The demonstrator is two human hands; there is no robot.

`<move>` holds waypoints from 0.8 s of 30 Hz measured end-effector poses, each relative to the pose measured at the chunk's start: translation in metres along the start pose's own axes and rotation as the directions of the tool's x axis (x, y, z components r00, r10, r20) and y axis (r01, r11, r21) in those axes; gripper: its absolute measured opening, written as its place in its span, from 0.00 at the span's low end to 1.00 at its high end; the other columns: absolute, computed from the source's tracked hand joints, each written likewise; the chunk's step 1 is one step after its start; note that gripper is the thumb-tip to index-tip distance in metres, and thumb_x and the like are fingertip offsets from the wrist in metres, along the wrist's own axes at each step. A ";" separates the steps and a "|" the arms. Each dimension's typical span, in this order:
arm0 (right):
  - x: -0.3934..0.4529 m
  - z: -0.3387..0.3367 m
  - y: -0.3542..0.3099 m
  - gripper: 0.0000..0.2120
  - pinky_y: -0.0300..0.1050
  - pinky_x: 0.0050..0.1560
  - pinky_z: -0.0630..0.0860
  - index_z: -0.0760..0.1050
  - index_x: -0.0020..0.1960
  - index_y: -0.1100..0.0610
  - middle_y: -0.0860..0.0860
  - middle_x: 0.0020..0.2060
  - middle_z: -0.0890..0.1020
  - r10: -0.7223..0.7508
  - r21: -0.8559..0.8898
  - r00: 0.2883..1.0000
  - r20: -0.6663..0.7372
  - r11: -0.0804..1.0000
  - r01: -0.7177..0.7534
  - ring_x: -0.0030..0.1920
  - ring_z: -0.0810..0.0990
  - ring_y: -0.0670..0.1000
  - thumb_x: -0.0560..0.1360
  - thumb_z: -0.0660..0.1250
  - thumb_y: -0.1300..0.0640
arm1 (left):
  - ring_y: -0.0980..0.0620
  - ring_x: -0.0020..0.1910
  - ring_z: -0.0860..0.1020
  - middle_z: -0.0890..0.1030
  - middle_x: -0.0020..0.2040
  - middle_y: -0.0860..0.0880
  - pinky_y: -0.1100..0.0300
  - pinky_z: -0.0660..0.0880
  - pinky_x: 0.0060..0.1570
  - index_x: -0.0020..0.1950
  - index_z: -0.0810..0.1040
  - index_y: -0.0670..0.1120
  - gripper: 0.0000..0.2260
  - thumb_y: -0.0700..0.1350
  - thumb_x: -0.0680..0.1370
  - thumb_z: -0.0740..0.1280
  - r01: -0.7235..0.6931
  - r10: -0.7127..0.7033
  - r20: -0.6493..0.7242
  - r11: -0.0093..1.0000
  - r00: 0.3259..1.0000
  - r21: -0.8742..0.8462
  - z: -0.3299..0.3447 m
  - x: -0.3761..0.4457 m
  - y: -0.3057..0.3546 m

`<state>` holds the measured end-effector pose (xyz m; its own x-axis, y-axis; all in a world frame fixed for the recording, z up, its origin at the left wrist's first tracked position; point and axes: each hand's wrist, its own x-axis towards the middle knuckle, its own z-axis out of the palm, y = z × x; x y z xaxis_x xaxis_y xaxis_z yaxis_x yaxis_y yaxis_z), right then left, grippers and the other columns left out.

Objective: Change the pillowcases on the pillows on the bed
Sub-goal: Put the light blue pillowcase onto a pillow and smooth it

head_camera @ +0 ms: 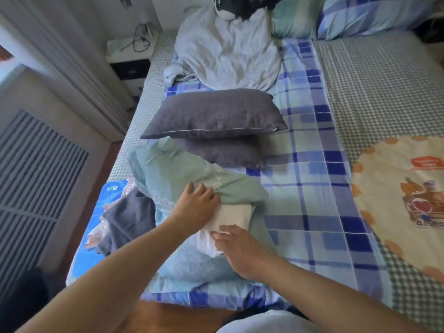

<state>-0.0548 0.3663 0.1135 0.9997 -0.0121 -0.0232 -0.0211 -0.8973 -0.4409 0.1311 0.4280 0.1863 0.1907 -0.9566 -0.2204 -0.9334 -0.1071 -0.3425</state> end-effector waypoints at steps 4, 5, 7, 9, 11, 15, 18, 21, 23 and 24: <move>-0.009 0.008 -0.012 0.20 0.45 0.75 0.61 0.77 0.64 0.56 0.49 0.66 0.78 0.087 0.138 0.996 0.036 0.986 -0.091 0.69 0.73 0.55 0.72 0.69 0.63 | 0.40 0.38 0.80 0.80 0.40 0.42 0.51 0.74 0.37 0.44 0.77 0.44 0.06 0.40 0.71 0.73 0.135 -0.123 0.104 0.985 0.987 -0.111 -0.011 0.027 -0.006; -0.015 -0.003 -0.014 0.16 0.43 0.75 0.61 0.76 0.63 0.57 0.51 0.66 0.78 0.108 0.182 0.992 0.061 0.976 -0.118 0.69 0.72 0.54 0.75 0.66 0.61 | 0.37 0.43 0.80 0.81 0.44 0.39 0.50 0.74 0.40 0.47 0.76 0.43 0.02 0.41 0.78 0.67 0.232 -0.204 0.132 0.939 0.970 -0.256 -0.023 0.032 -0.008; -0.026 -0.036 -0.019 0.09 0.42 0.67 0.66 0.78 0.55 0.57 0.51 0.61 0.80 0.204 0.334 0.977 0.059 0.918 -0.212 0.65 0.74 0.53 0.79 0.63 0.54 | 0.37 0.47 0.80 0.81 0.47 0.37 0.52 0.71 0.43 0.49 0.76 0.39 0.10 0.43 0.84 0.59 0.467 -0.373 0.288 0.605 0.882 -0.645 -0.043 0.035 -0.010; -0.033 -0.065 -0.023 0.10 0.42 0.57 0.71 0.75 0.55 0.53 0.44 0.55 0.80 0.447 0.518 0.895 0.008 0.763 -0.386 0.57 0.77 0.49 0.79 0.64 0.48 | 0.46 0.38 0.78 0.79 0.40 0.42 0.59 0.72 0.35 0.48 0.78 0.38 0.11 0.41 0.84 0.60 0.506 -0.291 0.448 0.170 0.845 -0.846 -0.075 0.028 -0.010; -0.025 -0.091 -0.023 0.14 0.46 0.56 0.73 0.71 0.60 0.50 0.43 0.55 0.74 0.681 0.567 0.723 -0.118 0.644 -0.514 0.55 0.76 0.49 0.78 0.64 0.44 | 0.49 0.35 0.79 0.80 0.40 0.42 0.61 0.76 0.33 0.45 0.79 0.40 0.09 0.38 0.82 0.62 0.478 -0.037 0.508 -0.281 0.861 -0.832 -0.113 0.016 -0.009; 0.006 -0.144 -0.003 0.13 0.53 0.48 0.73 0.69 0.55 0.53 0.51 0.54 0.73 0.704 0.403 0.544 -0.456 0.709 -0.580 0.53 0.74 0.57 0.75 0.67 0.49 | 0.50 0.35 0.77 0.77 0.38 0.42 0.63 0.77 0.34 0.43 0.76 0.40 0.05 0.37 0.79 0.67 0.307 0.070 0.305 -0.389 0.950 -0.869 -0.188 0.006 -0.019; 0.023 -0.191 0.013 0.13 0.49 0.38 0.66 0.70 0.54 0.55 0.54 0.51 0.73 0.554 0.101 0.606 -0.571 0.780 -0.617 0.49 0.75 0.58 0.72 0.70 0.56 | 0.52 0.36 0.78 0.78 0.39 0.42 0.62 0.76 0.36 0.47 0.77 0.39 0.08 0.40 0.74 0.73 0.229 0.047 0.229 -0.397 0.972 -0.889 -0.223 -0.010 -0.031; 0.021 -0.222 0.013 0.19 0.50 0.39 0.67 0.71 0.60 0.54 0.56 0.54 0.74 0.464 -0.139 0.666 -0.584 0.751 -0.646 0.50 0.75 0.59 0.70 0.71 0.58 | 0.54 0.36 0.79 0.83 0.40 0.49 0.59 0.75 0.41 0.45 0.81 0.48 0.07 0.49 0.71 0.73 0.271 0.000 0.271 -0.054 0.963 -0.961 -0.239 -0.037 -0.045; 0.007 -0.230 -0.001 0.24 0.52 0.41 0.69 0.69 0.62 0.54 0.56 0.54 0.73 0.473 -0.164 0.630 -0.616 0.705 -0.690 0.49 0.75 0.59 0.68 0.71 0.54 | 0.59 0.35 0.76 0.81 0.38 0.57 0.62 0.72 0.41 0.47 0.77 0.55 0.05 0.54 0.76 0.69 0.279 -0.060 0.297 0.556 0.953 -0.783 -0.237 -0.058 -0.055; 0.000 -0.230 -0.010 0.24 0.52 0.40 0.68 0.67 0.63 0.53 0.55 0.54 0.72 0.480 -0.138 0.630 -0.611 0.718 -0.682 0.48 0.75 0.59 0.70 0.69 0.53 | 0.59 0.36 0.75 0.79 0.39 0.57 0.63 0.71 0.40 0.49 0.75 0.54 0.04 0.53 0.77 0.65 0.227 -0.027 0.311 0.743 0.950 -0.630 -0.235 -0.068 -0.054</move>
<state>-0.0507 0.2742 0.3244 0.6286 -0.7081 0.3217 -0.6946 -0.6972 -0.1772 0.0970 0.4346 0.4347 0.3005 -0.8215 -0.4846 -0.8414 -0.4676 0.2709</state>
